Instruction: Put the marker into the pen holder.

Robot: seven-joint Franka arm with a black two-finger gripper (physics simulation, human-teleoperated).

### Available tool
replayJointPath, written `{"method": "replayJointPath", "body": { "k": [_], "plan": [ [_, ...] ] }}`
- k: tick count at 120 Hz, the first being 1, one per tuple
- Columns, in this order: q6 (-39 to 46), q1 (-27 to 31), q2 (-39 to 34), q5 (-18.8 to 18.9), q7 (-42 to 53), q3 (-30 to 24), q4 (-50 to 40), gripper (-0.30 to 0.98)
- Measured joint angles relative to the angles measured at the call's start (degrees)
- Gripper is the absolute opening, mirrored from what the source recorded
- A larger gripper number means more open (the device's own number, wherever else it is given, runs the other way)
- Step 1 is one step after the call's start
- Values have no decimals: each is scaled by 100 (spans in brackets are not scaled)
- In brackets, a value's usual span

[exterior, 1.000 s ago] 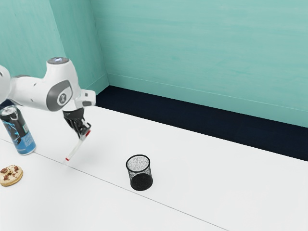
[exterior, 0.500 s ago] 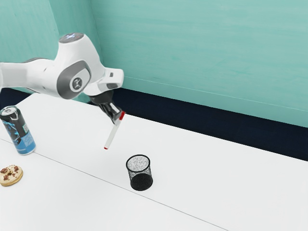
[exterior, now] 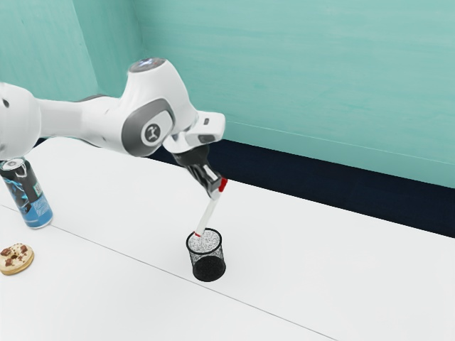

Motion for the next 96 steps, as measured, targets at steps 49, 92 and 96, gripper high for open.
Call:
{"method": "replayJointPath", "body": {
  "k": [49,92,96],
  "plan": [
    [82,71,538,-78,5,-37,-252,9],
    [-1893,565,-451,575,212,-11,1193,57],
    [-2163,598,-486,657,267,2,1362,59]
  ]
}}
